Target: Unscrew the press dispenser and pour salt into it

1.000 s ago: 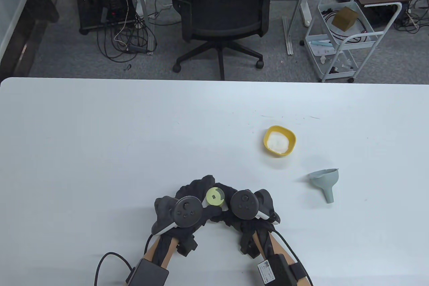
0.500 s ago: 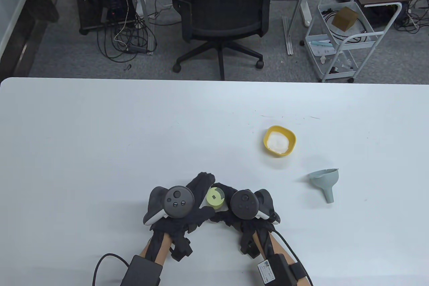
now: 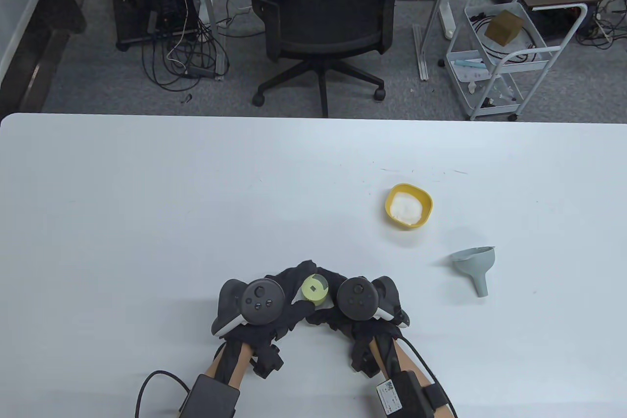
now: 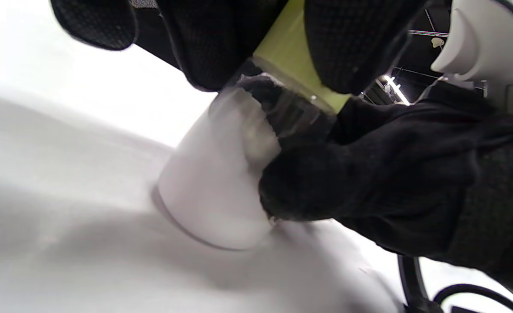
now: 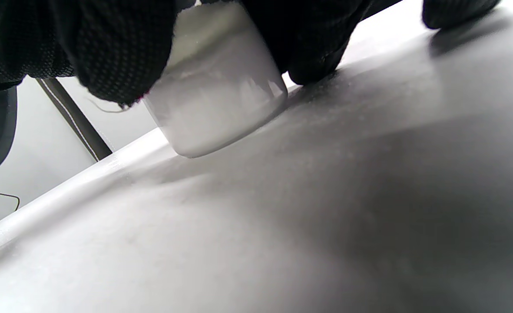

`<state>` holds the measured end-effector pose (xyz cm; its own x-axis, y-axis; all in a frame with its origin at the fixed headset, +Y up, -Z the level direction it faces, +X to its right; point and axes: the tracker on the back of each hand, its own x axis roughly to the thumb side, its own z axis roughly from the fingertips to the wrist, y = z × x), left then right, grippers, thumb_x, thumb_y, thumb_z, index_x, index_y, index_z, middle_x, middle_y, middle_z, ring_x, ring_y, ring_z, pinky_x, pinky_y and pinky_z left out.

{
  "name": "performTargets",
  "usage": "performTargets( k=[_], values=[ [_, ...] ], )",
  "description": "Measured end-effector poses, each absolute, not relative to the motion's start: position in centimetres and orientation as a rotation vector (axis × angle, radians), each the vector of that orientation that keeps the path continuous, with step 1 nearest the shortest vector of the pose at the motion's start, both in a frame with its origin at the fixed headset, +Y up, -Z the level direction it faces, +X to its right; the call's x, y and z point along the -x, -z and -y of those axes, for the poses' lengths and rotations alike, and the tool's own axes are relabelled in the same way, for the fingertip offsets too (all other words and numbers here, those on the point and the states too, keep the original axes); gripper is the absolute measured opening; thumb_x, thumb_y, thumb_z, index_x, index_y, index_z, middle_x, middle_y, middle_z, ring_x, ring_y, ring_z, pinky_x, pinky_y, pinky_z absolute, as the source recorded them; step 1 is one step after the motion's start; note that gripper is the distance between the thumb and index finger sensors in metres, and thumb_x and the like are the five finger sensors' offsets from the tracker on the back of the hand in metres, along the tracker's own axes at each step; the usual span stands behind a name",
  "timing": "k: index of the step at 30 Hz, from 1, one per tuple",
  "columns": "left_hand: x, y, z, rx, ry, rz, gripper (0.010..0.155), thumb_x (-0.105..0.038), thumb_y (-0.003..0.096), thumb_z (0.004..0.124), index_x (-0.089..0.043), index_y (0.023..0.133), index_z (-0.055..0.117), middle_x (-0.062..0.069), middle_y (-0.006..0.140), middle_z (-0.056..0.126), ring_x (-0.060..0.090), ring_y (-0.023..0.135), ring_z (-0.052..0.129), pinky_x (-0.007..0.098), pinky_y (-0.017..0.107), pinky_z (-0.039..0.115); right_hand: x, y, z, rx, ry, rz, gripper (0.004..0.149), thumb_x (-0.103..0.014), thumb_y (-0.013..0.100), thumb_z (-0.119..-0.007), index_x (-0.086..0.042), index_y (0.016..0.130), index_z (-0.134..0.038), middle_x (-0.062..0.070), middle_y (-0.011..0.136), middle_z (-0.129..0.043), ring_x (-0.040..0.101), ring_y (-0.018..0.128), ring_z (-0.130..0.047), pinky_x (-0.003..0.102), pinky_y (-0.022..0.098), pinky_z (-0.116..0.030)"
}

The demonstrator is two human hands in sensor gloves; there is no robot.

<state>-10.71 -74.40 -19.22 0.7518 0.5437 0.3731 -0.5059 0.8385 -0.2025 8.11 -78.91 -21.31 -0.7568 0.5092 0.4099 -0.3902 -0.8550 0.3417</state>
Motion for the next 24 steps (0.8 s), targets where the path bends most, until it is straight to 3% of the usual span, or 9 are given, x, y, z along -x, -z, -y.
performTargets(
  k=[9, 13, 16, 17, 19, 21, 24],
  values=[
    [10.2, 18.7, 74.6, -0.032, -0.495, 0.317, 0.091, -0.056, 0.0368, 0.091, -0.013, 0.110, 0.060, 0.009, 0.100, 0.084, 0.029, 0.087, 0.094, 0.070, 0.066, 0.070, -8.1, 21.3, 78.9, -0.687, -2.545, -0.323, 0.089, -0.049, 0.046, -0.082, -0.009, 0.115, -0.042, 0.018, 0.111, -0.065, 0.042, 0.100, -0.069, 0.079, 0.059, -0.047],
    [9.6, 18.5, 74.5, -0.067, -0.386, 0.276, 0.095, -0.067, 0.0317, 0.086, -0.014, 0.107, 0.062, 0.005, 0.091, 0.083, 0.027, 0.080, 0.092, 0.069, 0.064, 0.071, -8.1, 21.3, 78.9, -0.687, -2.545, -0.323, 0.089, -0.050, 0.046, -0.082, -0.009, 0.115, -0.042, 0.018, 0.111, -0.065, 0.042, 0.099, -0.069, 0.079, 0.059, -0.047],
    [9.6, 18.7, 74.2, 0.019, -0.432, 0.320, 0.118, -0.071, 0.0300, 0.082, -0.002, 0.118, 0.044, 0.018, 0.106, 0.070, 0.040, 0.091, 0.081, 0.075, 0.065, 0.065, -8.1, 21.3, 78.9, -0.687, -2.545, -0.323, 0.089, -0.050, 0.046, -0.082, -0.009, 0.115, -0.042, 0.018, 0.111, -0.065, 0.042, 0.099, -0.069, 0.079, 0.059, -0.047],
    [9.7, 18.8, 74.1, 0.062, -0.494, 0.362, 0.126, -0.070, 0.0310, 0.083, 0.004, 0.122, 0.035, 0.027, 0.114, 0.060, 0.048, 0.098, 0.073, 0.077, 0.066, 0.062, -8.1, 21.3, 78.9, -0.687, -2.545, -0.323, 0.089, -0.050, 0.046, -0.082, -0.009, 0.115, -0.042, 0.018, 0.111, -0.065, 0.042, 0.100, -0.068, 0.079, 0.059, -0.047],
    [9.9, 19.1, 74.1, 0.134, -0.618, 0.451, 0.129, -0.062, 0.0396, 0.087, 0.010, 0.123, 0.020, 0.046, 0.123, 0.037, 0.067, 0.108, 0.052, 0.081, 0.067, 0.056, -8.1, 21.3, 78.9, -0.687, -2.545, -0.323, 0.089, -0.049, 0.046, -0.082, -0.009, 0.115, -0.042, 0.018, 0.111, -0.065, 0.042, 0.100, -0.068, 0.079, 0.059, -0.047],
    [9.9, 19.3, 74.2, 0.172, -0.697, 0.525, 0.120, -0.049, 0.0481, 0.088, 0.011, 0.121, 0.013, 0.049, 0.121, 0.023, 0.069, 0.110, 0.041, 0.081, 0.068, 0.053, -8.1, 21.3, 78.9, -0.687, -2.545, -0.323, 0.089, -0.049, 0.046, -0.082, -0.009, 0.114, -0.042, 0.018, 0.111, -0.065, 0.042, 0.099, -0.069, 0.079, 0.059, -0.047],
    [9.9, 19.4, 74.3, 0.179, -0.709, 0.531, 0.106, -0.035, 0.0521, 0.087, 0.006, 0.121, 0.019, 0.042, 0.123, 0.033, 0.061, 0.112, 0.050, 0.079, 0.069, 0.054, -8.1, 21.3, 78.9, -0.687, -2.545, -0.323, 0.089, -0.049, 0.046, -0.082, -0.009, 0.115, -0.042, 0.019, 0.111, -0.064, 0.042, 0.099, -0.068, 0.079, 0.059, -0.047]
  ],
)
